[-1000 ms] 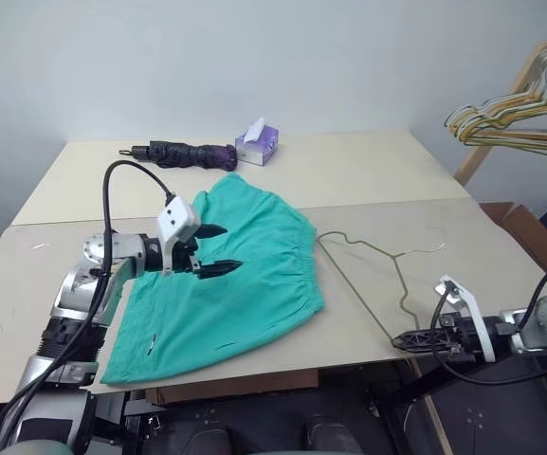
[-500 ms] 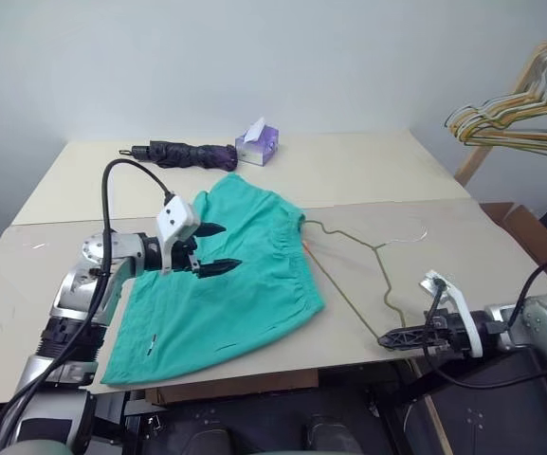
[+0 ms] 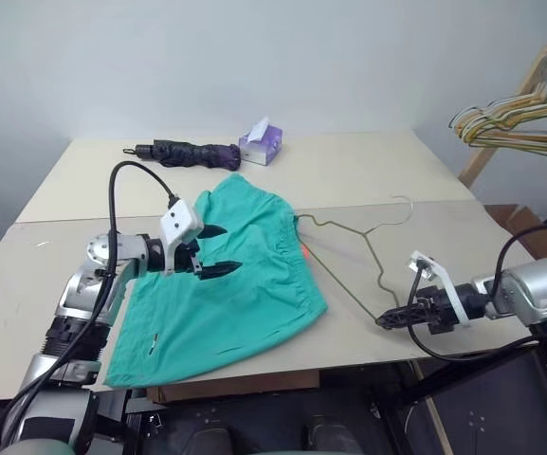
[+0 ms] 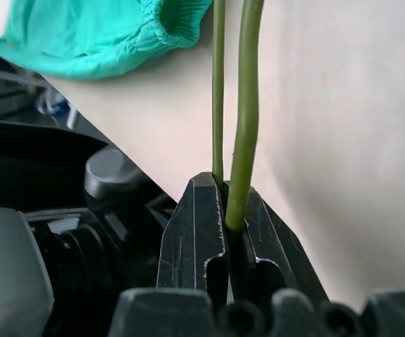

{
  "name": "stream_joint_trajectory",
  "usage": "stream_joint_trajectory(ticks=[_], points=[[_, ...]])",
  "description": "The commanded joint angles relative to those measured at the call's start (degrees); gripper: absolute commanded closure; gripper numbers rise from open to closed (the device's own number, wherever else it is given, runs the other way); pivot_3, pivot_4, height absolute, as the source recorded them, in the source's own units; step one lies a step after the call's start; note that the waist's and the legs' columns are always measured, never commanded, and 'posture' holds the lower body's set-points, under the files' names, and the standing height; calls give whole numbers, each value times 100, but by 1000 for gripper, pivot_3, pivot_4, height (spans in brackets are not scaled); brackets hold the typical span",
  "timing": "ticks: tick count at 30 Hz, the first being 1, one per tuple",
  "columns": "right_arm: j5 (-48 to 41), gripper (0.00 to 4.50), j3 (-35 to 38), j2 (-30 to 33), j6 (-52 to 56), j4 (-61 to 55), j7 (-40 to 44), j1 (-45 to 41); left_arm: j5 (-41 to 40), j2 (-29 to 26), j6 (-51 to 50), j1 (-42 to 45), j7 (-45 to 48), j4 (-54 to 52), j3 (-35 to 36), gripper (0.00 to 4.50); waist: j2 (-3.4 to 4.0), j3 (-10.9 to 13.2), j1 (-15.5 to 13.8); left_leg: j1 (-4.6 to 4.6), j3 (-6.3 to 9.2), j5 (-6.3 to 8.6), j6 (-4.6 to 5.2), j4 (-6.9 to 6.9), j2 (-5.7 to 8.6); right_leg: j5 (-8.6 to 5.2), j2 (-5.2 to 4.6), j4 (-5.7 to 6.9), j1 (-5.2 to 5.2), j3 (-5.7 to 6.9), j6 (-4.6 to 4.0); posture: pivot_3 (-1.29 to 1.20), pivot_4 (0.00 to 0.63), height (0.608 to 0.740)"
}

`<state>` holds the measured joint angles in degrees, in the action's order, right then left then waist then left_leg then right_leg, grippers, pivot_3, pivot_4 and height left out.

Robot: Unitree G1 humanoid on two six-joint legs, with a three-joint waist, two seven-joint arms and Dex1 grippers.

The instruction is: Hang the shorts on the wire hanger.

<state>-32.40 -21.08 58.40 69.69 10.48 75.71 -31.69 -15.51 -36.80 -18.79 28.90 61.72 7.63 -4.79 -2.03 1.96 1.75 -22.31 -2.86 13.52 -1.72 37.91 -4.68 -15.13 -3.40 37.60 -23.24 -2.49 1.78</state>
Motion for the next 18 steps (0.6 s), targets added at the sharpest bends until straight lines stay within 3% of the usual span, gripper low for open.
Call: stream_joint_trajectory(ticks=[1,6,14,18], points=[[397,4500,-534,289,-302,107,697,-386,39,-3,91,54,-58,-176,47,39,1,1,-15,0,-2,0,0,0,0,0,-1,0,-1,-1,0,15,0,740],[1092,4500,-1482,322,-995,774,1641,-1117,100,63,131,44,-118,-168,-15,39,6,0,-9,4,-3,0,0,2,-1,0,1,4,-2,-2,0,25,0,740],[1084,4500,-2669,-648,-1525,3096,1679,-2636,175,113,134,-63,-260,-290,3,39,9,2,-20,2,-3,0,0,2,0,1,1,8,-3,-2,-2,73,0,740],[730,4500,-3370,-703,-2021,3472,1679,-2856,151,87,72,-174,-358,-455,80,39,11,2,-141,-2,-5,0,0,2,0,1,-1,5,-5,-2,-2,101,0,740]])
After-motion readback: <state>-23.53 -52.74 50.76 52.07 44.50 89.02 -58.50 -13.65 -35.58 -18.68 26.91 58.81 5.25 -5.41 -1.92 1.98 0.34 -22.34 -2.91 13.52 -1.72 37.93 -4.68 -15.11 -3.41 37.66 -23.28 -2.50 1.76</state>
